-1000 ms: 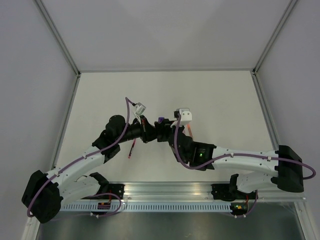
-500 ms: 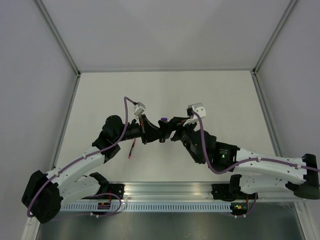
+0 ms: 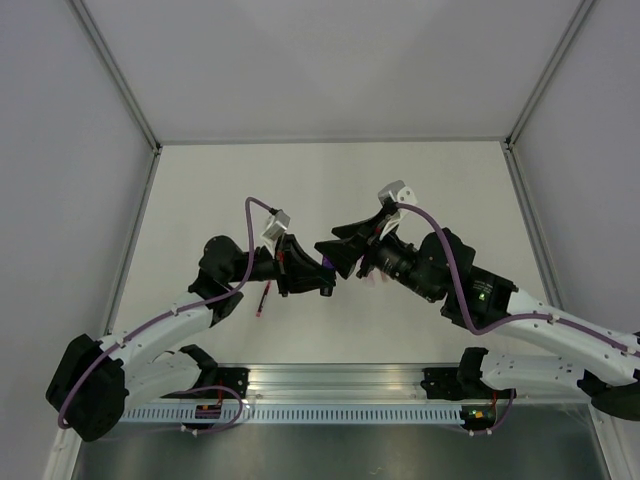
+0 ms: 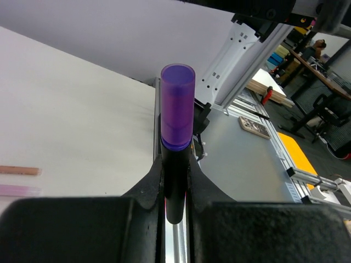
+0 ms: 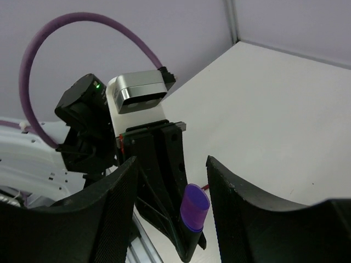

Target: Insert the pens into the pen caps

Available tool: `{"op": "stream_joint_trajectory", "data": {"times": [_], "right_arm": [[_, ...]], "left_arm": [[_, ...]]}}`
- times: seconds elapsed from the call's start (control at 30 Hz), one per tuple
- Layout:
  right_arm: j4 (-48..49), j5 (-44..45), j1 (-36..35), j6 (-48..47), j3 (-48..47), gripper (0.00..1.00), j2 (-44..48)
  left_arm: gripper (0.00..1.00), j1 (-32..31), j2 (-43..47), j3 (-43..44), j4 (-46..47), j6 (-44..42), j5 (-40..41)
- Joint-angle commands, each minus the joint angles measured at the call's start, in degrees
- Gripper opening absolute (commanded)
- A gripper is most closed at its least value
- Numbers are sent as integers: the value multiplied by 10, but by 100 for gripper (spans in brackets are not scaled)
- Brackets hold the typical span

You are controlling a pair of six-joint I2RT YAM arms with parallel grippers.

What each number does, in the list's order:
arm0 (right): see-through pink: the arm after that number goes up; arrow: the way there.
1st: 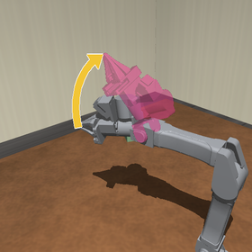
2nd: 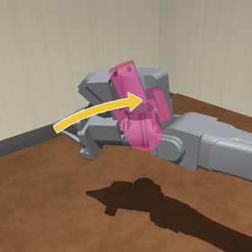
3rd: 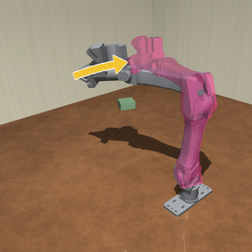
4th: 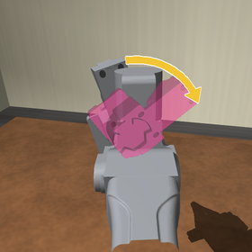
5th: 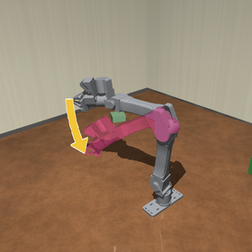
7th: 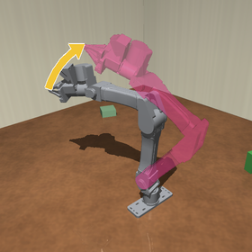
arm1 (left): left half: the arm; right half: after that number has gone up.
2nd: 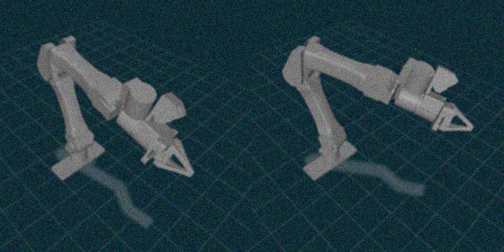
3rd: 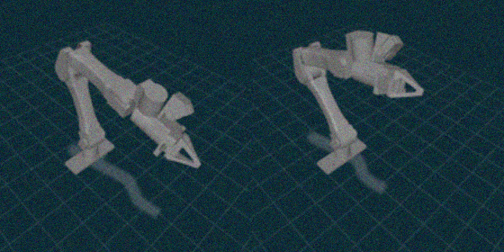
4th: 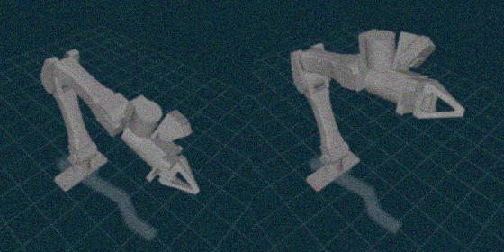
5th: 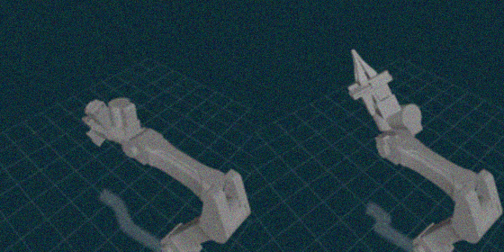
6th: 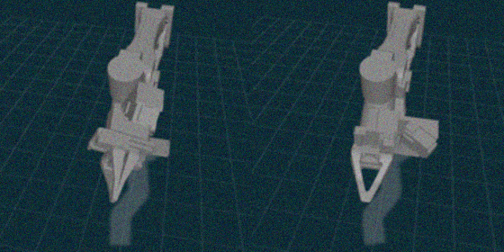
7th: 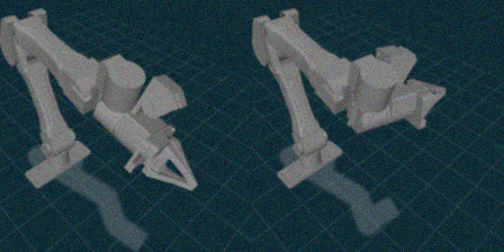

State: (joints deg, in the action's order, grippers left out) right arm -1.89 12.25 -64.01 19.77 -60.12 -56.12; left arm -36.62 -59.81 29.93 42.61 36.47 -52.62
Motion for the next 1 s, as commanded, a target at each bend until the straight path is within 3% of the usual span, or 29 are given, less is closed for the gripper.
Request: {"op": "stream_joint_trajectory", "data": {"times": [0.0, 0.4, 0.63, 0.97], "right_arm": [[-29, -86, 3, -2, -32, 59, 7], [-2, -114, 6, 0, -17, 53, -7], [13, -71, 8, 10, 3, 48, -4], [14, -77, 10, 17, 8, 43, -13]], "left_arm": [[2, -2, -2, -6, 87, 29, -49], [2, -7, 2, -11, 112, 30, -67], [2, -7, 0, -12, 114, 30, -68], [2, -8, 0, -12, 116, 30, -68]]}}
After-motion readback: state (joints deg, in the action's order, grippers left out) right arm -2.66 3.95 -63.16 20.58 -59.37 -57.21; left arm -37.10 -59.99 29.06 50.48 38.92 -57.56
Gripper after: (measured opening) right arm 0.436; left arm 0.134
